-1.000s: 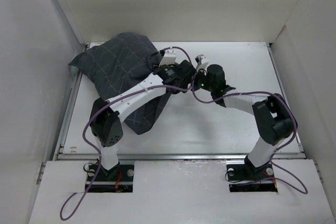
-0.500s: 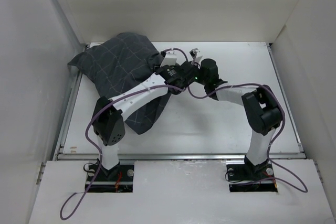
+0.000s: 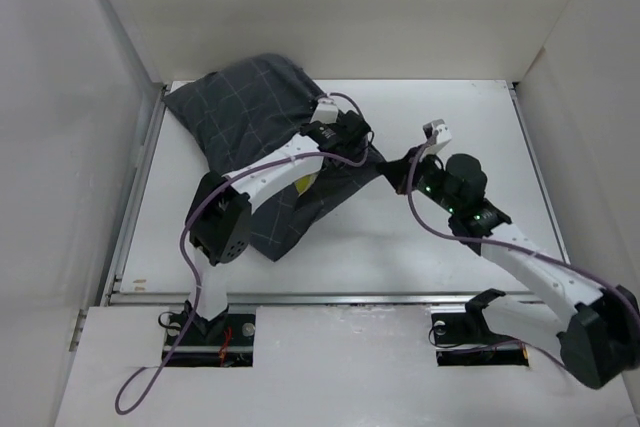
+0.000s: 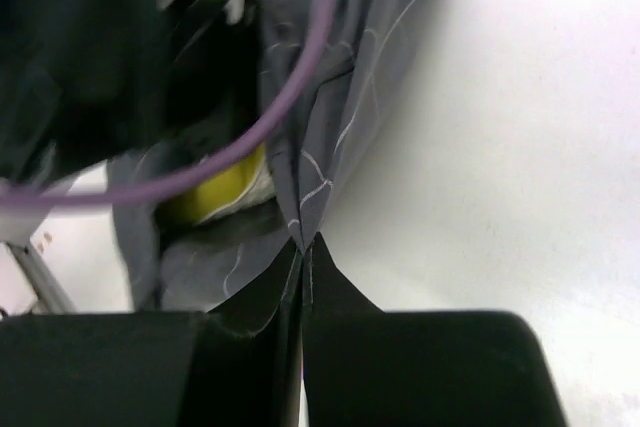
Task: Put the pillow into the pillowcase
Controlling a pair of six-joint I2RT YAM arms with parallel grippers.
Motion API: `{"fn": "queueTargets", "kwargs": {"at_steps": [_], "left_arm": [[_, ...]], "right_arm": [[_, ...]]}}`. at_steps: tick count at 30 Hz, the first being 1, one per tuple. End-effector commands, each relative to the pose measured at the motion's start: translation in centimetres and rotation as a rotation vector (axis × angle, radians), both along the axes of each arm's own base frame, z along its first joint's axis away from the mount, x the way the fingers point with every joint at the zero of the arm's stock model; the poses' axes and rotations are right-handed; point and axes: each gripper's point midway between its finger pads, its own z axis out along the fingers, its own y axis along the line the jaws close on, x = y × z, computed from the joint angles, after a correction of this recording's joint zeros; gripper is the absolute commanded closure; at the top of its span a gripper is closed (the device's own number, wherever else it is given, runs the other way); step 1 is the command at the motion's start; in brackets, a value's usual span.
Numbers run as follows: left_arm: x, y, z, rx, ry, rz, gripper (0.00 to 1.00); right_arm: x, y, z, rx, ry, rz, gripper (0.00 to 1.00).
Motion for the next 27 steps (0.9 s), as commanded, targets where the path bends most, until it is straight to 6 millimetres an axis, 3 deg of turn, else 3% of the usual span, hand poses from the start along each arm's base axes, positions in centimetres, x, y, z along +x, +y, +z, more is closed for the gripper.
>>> {"fn": "queueTargets", "kwargs": {"at_steps": [1,2,3,5,6,7,8,10,12,13,14,15,16,18,19,20,22,23,25,27], "left_arm": [[4.4,1.8,0.5,-0.006,-0.084,0.102,0.86],[4.4,1.6,-0.3,-0.006,-0.063,0.095,0.81],[4.8,1.2,-0.1,-0.015,-0.072,0.096,0.65],[5.1,0.4,-0.5,-0.039,-0.056,0.083,0.53],[4.6,-0.1,-0.7,-0.024,-0.039,0.067,0.44],[4.5,-0.4,-0.9,-0.038,-0.026,0.059,0.28],[4.0,-1.3,-0.3,-0.058,-0.029,0.035,0.19],[2.0,-2.6,0.9,-0.068,-0.033,-0.033,0.00],[0.1,-3.6,2.2,-0.087,-0.035,-0.088,0.00],[-2.0,-4.4,3.3,-0.111,-0.033,-0.149,0.00],[-3.2,-5.0,3.9,-0.139,-0.027,-0.184,0.00],[-4.8,-6.1,4.0,-0.191,0.011,-0.239,0.00],[-7.1,-7.4,5.9,-0.272,0.008,-0.315,0.00],[-10.6,-9.5,5.8,-0.378,0.063,-0.452,0.00],[-13.1,-11.2,6.1,-0.467,0.115,-0.561,0.00],[-15.3,-11.8,7.7,-0.554,0.096,-0.657,0.00],[-17.4,-11.9,9.4,-0.641,0.110,-0.759,0.00],[-18.2,-11.2,11.7,-0.687,0.058,-0.785,0.00],[-18.6,-10.4,13.8,-0.722,-0.003,-0.812,0.00],[-17.5,-7.9,15.7,-0.710,-0.120,-0.728,0.00]], "right_arm": [[-2.6,-2.5,-0.7,-0.051,0.026,-0.053,1.00],[-3.0,-2.8,-1.0,-0.054,0.032,-0.053,1.00],[-3.0,-3.4,-1.3,-0.056,0.043,-0.087,1.00],[-3.1,-4.2,-2.0,-0.070,0.061,-0.119,1.00],[-2.9,-4.4,-2.0,-0.072,0.060,-0.132,1.00],[-2.7,-4.5,-1.5,-0.068,0.050,-0.143,1.00],[-2.4,-4.6,-2.9,-0.109,0.095,-0.152,1.00],[-1.6,-5.6,-3.4,-0.147,0.128,-0.218,1.00],[-1.2,-7.0,-3.6,-0.194,0.163,-0.298,0.92],[-1.1,-7.9,-3.6,-0.214,0.172,-0.342,0.92],[-0.4,-9.8,-3.2,-0.239,0.170,-0.443,0.89],[-0.9,-10.8,-4.1,-0.284,0.206,-0.481,0.83],[-0.9,-11.9,-4.6,-0.295,0.232,-0.535,0.74],[-1.4,-15.9,-5.0,-0.342,0.286,-0.738,0.61],[-1.5,-16.8,-5.7,-0.360,0.313,-0.781,0.51],[-1.5,-17.4,-6.0,-0.378,0.331,-0.802,0.38],[-1.5,-17.0,-6.2,-0.377,0.356,-0.771,0.35],[-1.3,-16.3,-6.3,-0.380,0.355,-0.725,0.35],[-0.9,-12.5,-5.2,-0.304,0.323,-0.522,0.32],[-1.5,-9.6,-3.4,-0.236,0.262,-0.354,0.29]]}}
